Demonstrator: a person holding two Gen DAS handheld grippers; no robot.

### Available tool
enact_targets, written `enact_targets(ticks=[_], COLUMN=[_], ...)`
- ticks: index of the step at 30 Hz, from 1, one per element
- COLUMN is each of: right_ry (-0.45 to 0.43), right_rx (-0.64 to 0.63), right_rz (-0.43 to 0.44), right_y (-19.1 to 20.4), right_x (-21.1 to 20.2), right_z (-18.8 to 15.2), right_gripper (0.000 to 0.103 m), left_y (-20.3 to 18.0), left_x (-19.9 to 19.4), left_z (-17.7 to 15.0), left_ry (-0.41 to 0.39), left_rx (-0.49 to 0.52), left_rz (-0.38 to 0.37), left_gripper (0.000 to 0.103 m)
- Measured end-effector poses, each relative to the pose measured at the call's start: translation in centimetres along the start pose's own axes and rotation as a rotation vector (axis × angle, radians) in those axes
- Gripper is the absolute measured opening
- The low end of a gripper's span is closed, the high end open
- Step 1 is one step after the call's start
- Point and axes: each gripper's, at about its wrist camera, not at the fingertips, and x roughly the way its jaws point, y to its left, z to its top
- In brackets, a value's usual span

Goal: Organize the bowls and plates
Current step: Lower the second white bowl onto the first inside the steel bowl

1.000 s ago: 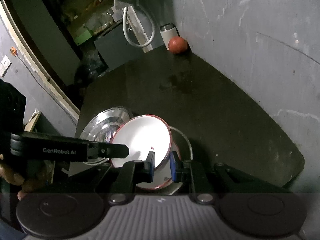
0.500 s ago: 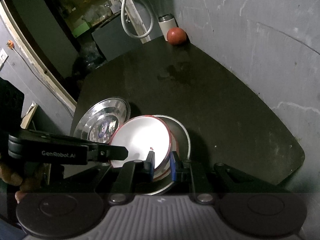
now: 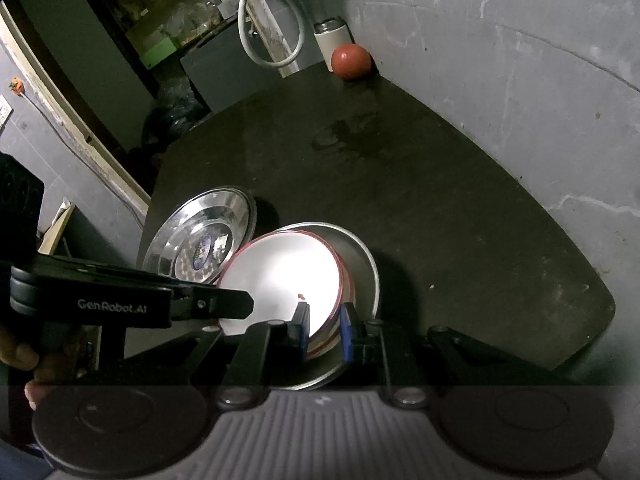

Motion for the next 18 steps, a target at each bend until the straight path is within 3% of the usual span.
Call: enact_targets(ticks=[18], right_ry=[0.009], right_rx=[0.002], right_rz=[0.006], right_y=[-0.21], right_x=[0.1], right_z=[0.08], right_gripper=[0.019], left_y=[-0.57], left_x=[0.28], left_z=[0.3], left_ry=[0.02], left_rx=[0.013], left_rz=[0.033], left_gripper=[0.019])
